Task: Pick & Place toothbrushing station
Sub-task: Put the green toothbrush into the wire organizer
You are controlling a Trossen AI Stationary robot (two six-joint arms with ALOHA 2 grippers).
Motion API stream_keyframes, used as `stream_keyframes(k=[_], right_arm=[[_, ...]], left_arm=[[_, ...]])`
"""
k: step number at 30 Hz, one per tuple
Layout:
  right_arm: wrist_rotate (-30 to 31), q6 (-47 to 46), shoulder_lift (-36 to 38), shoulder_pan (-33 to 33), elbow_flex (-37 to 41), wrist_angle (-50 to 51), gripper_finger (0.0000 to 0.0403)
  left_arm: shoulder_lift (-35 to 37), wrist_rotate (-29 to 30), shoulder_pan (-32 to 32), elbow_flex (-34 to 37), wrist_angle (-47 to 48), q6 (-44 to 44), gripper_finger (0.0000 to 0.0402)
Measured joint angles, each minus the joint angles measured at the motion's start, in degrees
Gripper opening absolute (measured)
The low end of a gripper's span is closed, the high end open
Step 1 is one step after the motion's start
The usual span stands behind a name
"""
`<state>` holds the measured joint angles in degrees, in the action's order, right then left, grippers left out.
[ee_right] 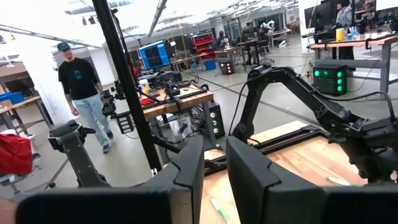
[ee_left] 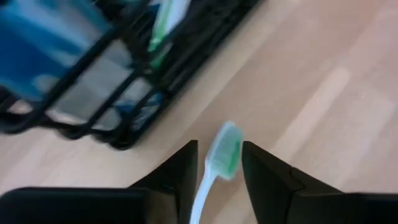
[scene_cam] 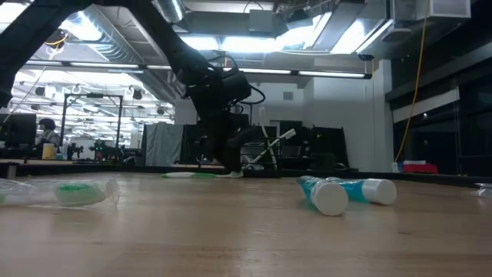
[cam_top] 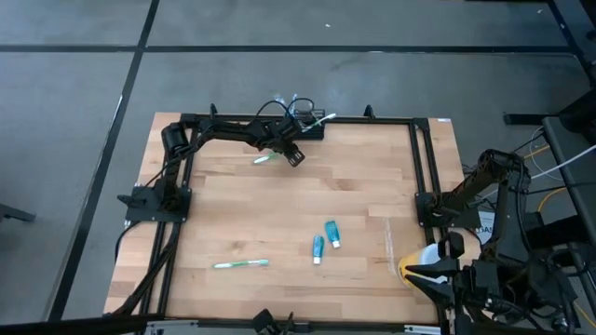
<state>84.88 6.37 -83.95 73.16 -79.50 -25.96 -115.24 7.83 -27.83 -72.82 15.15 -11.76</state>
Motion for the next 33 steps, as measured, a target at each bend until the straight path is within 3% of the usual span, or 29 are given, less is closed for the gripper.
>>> stream_keyframes(k=[13, 23, 26, 33], right_arm=[[-0.3, -1.4, -0.4, -0.1, 0.0, -0.1, 0.0070], [-1.7, -1.4, -0.5, -0.1, 0.0, -0.1, 0.0070], [-1.8, -1.8, -1.1, -0.1, 0.0, -0.1, 0.0070], [-1.8, -4.5, -2.4, -0.1, 0.0, -0.2, 0.0070]], left_arm=[[0.0, -2.3, 0.0, 0.0, 0.4, 0.3, 0.0008], [0.0, -1.7, 1.2, 0.0, 2.4, -1.7, 0.0002], [0.0, 3.4, 3.3, 0.0, 4.8, -1.9, 0.0002], [2.8, 21.2, 10.8, -0.1, 11.8, -1.2, 0.0020]])
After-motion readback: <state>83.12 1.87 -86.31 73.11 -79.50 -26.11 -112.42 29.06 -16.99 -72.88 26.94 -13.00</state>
